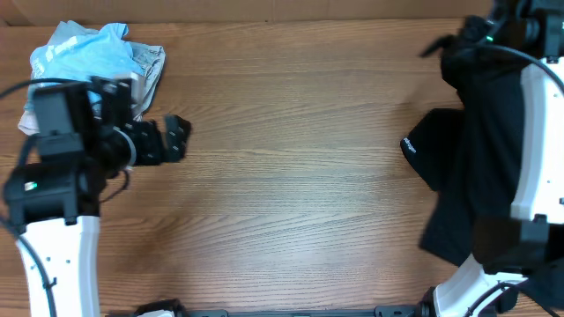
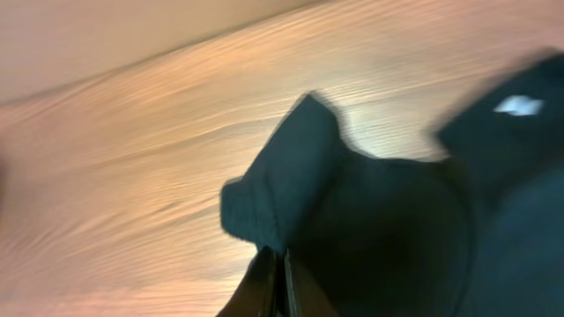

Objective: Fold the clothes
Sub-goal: 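Drag the black T-shirt leftward across the table with the right gripper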

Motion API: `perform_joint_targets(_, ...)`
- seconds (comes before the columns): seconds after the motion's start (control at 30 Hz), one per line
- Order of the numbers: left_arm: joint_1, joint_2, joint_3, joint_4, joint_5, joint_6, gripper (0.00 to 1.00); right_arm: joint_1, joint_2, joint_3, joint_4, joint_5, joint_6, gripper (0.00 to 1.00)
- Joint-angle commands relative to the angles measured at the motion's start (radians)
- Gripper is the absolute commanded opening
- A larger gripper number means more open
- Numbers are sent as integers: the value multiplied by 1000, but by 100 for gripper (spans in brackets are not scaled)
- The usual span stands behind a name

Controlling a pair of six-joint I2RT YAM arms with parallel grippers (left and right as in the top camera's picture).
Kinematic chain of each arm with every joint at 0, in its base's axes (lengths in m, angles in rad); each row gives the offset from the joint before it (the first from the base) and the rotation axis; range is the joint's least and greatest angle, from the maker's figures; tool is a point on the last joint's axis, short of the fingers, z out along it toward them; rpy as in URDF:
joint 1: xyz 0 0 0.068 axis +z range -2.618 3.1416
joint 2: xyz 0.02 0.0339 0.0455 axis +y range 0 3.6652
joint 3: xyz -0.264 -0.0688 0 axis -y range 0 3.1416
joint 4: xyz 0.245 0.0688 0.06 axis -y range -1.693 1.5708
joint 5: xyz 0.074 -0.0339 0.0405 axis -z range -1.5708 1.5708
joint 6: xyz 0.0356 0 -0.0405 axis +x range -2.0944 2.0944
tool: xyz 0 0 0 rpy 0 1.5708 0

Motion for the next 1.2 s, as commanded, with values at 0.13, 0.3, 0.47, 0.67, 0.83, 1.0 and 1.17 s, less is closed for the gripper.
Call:
perform_joint_targets(0.13, 137, 1, 184, -17, -16, -31, 100, 452, -16, 132, -121, -245, -116, 4)
perform_joint_targets(0.3, 162, 1, 251, -12, -18, 48, 100, 826, -16, 130, -127, -207, -237, 7)
perform_joint_targets(0.47, 162, 1, 265, 11, -23, 79, 100, 957, -19, 131, -121, 67, -130, 46)
perform_joint_targets(0.67, 160, 5, 264, 2, 16, 90, 100, 824, -35, 131, -127, 171, 11, 59)
perform_joint_targets(0.83, 111, 60, 262, -67, 75, 147, 100, 627, -42, 131, -141, 164, 199, 67)
perform_joint_targets(1.0, -49, 191, 262, -140, 58, 266, 94, 431, -42, 129, -159, 18, 231, 67)
perform_joint_targets(1.17, -218, 395, 262, -117, -26, 307, 68, 276, -42, 129, -217, -39, 234, 67)
